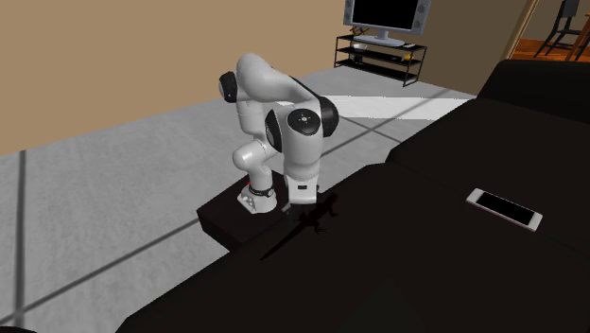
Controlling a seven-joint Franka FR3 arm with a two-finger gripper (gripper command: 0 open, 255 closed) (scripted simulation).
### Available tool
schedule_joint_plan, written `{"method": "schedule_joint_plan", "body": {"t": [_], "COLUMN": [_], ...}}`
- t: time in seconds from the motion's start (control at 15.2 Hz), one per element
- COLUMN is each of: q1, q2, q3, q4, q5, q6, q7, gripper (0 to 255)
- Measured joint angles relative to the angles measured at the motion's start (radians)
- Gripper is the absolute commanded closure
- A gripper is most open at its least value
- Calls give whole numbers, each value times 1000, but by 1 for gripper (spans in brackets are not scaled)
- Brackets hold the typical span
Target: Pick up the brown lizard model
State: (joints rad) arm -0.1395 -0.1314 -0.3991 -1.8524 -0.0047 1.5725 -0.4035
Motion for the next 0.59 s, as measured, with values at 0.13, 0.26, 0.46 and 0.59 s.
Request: {"method": "schedule_joint_plan", "body": {"t": [0.13,0.26,0.46,0.59], "q1": [1,1,3,3], "q2": [2,3,6,9], "q3": [1,1,2,2], "q4": [3,3,19,44], "q5": [2,3,5,6], "q6": [-2,-3,-22,-47], "q7": [1,0,-3,-4], "gripper": [255,255,255,255]}}
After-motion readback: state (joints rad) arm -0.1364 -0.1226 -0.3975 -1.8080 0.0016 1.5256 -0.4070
